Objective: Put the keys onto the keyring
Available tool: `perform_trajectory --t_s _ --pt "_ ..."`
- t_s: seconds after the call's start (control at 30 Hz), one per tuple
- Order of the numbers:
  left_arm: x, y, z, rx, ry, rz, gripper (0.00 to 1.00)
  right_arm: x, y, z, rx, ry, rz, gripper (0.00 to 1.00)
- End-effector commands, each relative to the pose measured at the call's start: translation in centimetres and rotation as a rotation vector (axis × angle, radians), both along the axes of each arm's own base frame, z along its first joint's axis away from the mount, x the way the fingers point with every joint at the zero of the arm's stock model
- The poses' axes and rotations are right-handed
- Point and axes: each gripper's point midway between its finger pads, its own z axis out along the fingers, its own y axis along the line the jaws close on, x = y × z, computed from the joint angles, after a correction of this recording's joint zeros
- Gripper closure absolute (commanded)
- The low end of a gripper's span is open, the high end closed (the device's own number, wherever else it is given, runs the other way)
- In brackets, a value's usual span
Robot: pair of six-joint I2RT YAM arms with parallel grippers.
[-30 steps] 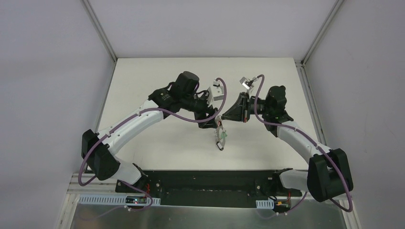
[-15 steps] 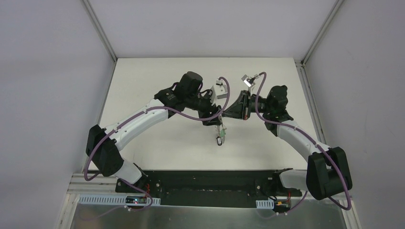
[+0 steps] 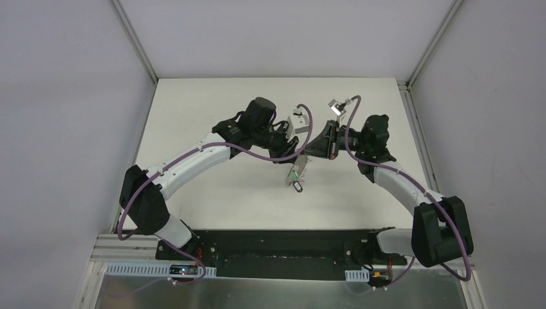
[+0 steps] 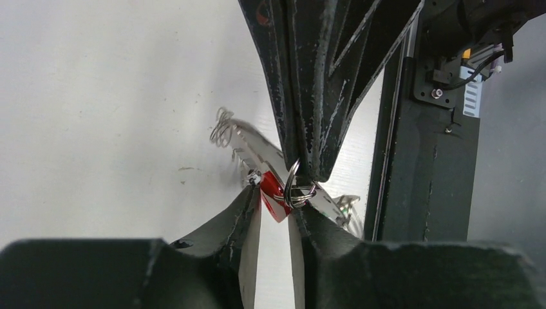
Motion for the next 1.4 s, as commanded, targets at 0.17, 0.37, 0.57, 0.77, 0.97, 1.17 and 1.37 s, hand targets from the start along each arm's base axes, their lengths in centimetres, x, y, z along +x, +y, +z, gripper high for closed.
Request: perform_trajectory --t_s 0.17,0.37,0.57,0.77,0.97,1.17,1.37 --pt "0.5 0.5 1.8 -0.026 -0.037 -0.011 1.00 0.9 -0.6 1.4 0.026 -0.087 -0.020 1.00" --pt "0.6 1.5 2.1 0.007 -0.045 0.003 1.00 1.2 -0.8 0.8 0.015 -0.086 -0.032 1.00" --pt "1.3 2.4 2.4 0.076 -0.040 0.066 1.00 1.2 -0.5 -0.3 -0.010 -0.071 -0.022 0.86" --pt "1.9 3.2 2.4 0.132 -0.047 0.107 1.00 1.3 -0.2 -0.7 -0.025 -0.072 -0.019 0.69" --pt "2.8 4.8 0.8 0.248 -0.066 0.141 1.00 2.1 -0.7 -1.0 -0.049 -0.081 -0.059 0.57" --pt "3.8 6.5 -1.7 0.407 -0.048 0.145 1.00 3.6 -2.1 -1.0 -0.055 -0.079 -0.137 0.55" --pt "5.3 9.3 -5.0 0.573 -0.051 0.192 1.00 4.0 -2.8 -1.1 -0.067 -0.097 -0.168 0.53"
